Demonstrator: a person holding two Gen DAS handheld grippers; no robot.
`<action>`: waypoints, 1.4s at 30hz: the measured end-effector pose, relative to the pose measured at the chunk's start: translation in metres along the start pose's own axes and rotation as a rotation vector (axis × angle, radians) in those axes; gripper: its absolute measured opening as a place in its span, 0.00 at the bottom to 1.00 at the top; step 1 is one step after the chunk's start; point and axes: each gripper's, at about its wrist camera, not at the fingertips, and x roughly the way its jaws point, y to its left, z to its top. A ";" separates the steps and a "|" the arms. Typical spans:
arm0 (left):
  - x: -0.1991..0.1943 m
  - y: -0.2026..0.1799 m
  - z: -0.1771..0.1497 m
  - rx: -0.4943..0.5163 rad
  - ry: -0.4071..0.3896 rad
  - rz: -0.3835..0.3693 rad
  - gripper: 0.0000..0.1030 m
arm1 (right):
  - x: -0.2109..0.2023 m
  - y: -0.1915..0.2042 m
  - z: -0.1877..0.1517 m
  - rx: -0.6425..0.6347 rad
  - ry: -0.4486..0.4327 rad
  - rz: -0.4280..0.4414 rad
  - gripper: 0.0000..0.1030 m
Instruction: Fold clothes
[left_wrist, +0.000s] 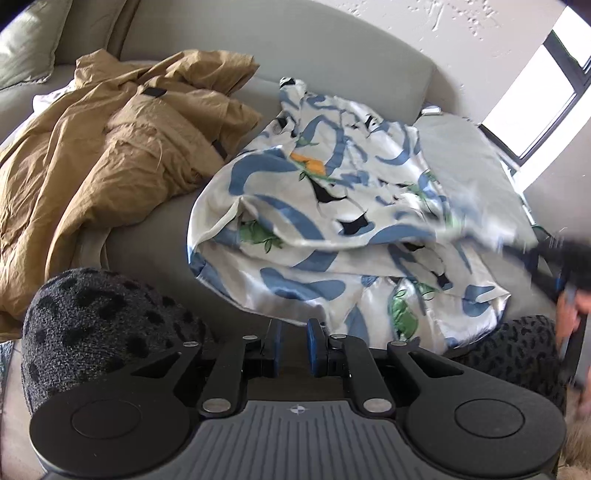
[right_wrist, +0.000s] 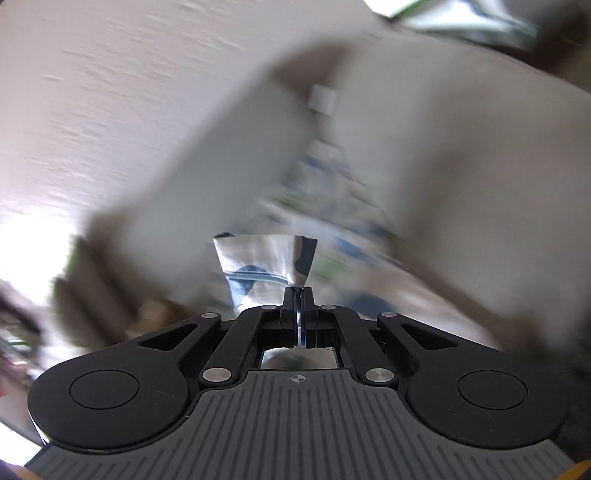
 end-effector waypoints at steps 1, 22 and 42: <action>0.002 0.001 0.002 -0.004 0.004 -0.001 0.11 | 0.003 -0.013 -0.004 0.026 0.017 -0.039 0.01; 0.062 0.071 0.077 -0.296 -0.011 0.108 0.34 | -0.001 -0.038 -0.008 0.038 0.011 -0.139 0.01; 0.024 0.040 0.076 0.051 -0.056 0.155 0.33 | -0.035 -0.014 -0.001 -0.044 0.022 -0.269 0.47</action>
